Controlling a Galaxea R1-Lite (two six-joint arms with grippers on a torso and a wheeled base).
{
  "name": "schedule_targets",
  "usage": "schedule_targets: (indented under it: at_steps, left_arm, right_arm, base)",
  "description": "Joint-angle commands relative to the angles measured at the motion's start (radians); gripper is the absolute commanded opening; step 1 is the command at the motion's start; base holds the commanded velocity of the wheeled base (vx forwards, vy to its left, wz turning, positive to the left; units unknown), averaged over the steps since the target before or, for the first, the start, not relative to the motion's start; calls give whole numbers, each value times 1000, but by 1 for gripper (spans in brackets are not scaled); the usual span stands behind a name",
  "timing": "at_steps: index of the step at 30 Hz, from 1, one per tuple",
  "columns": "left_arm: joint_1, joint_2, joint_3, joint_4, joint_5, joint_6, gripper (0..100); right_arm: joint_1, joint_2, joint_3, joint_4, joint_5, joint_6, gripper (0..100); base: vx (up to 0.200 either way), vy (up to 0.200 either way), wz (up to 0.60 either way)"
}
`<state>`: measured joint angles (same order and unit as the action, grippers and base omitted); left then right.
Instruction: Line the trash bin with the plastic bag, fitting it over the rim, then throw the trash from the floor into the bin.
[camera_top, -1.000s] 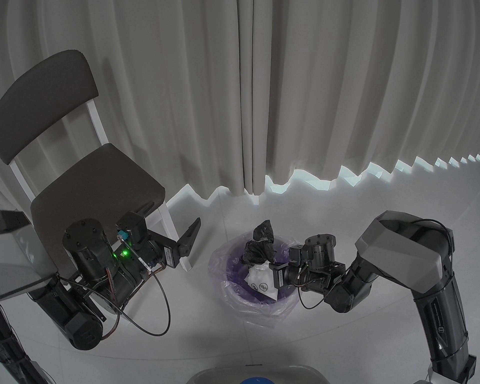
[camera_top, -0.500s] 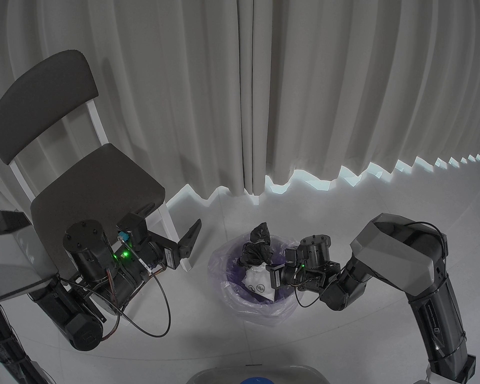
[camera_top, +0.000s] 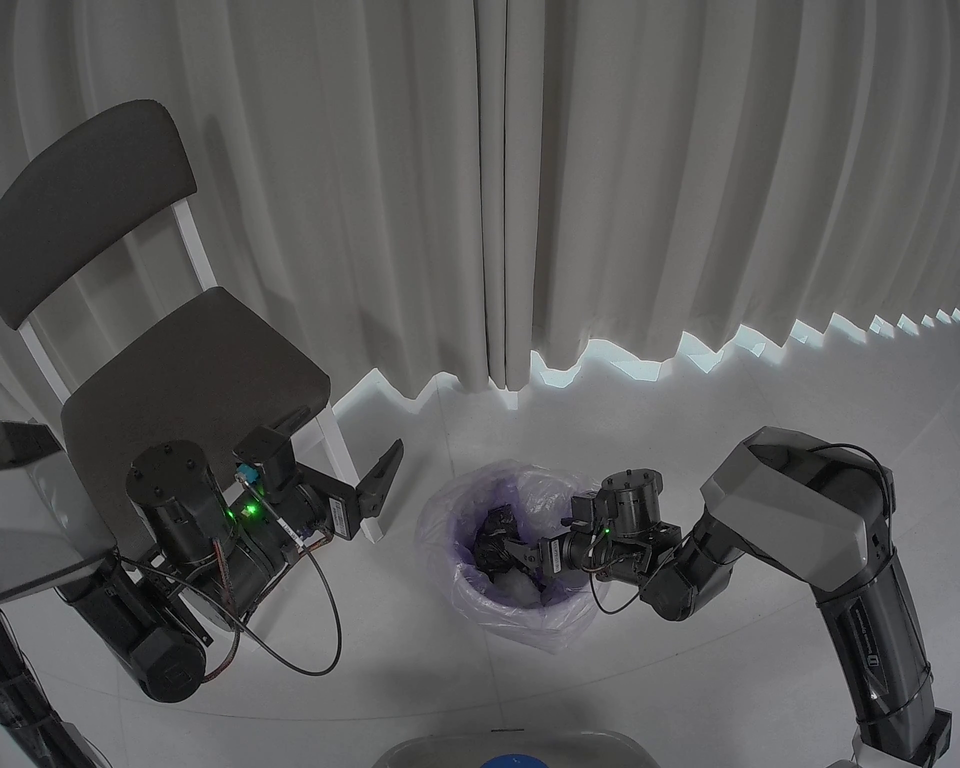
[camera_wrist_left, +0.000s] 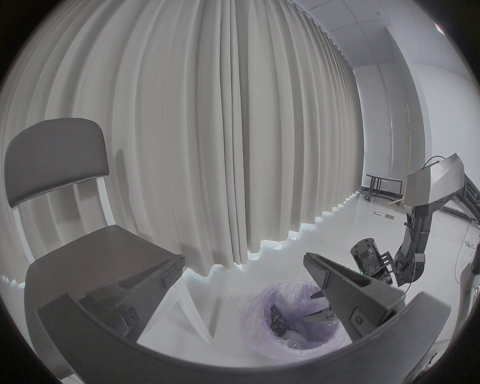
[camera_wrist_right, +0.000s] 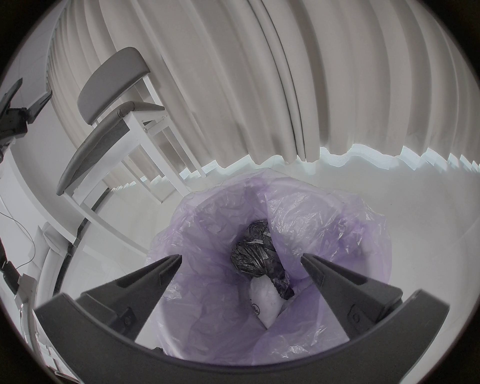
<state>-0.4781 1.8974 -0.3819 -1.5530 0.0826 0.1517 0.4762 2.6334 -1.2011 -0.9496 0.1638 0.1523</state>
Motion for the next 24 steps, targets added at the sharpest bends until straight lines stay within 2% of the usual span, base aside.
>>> schedule_targets:
  at_steps: [1,9,17,20,21,23,24]
  left_arm:
    - [-1,2,0,-18,0,0,100]
    - [-5,2,3,-18,0,0,100]
    - [-1,6,-6,-18,2,-1,100]
    - [7,12,-40,-18,91,-6,100]
    - [7,12,-40,-18,91,-6,100]
    - [15,9,-89,-16,175,-24,100]
    - [30,11,-118,-7,181,-17,100]
  right_arm:
    - [-4,-1,0,-3,0,1,100]
    - [-64,-58,-2,20,0,0,100]
    - [-128,-148,-2,117,-4,-4,100]
    - [-177,-208,-25,219,-21,-19,100]
    - [-177,-208,-25,219,-21,-19,100]
    - [-214,-277,-18,238,-81,-30,100]
    - [-229,-305,-12,239,-109,-34,100]
  base:
    - [0,0,0]
    - [0,0,0]
    - [0,0,0]
    - [0,0,0]
    - [0,0,0]
    - [0,0,0]
    - [0,0,0]
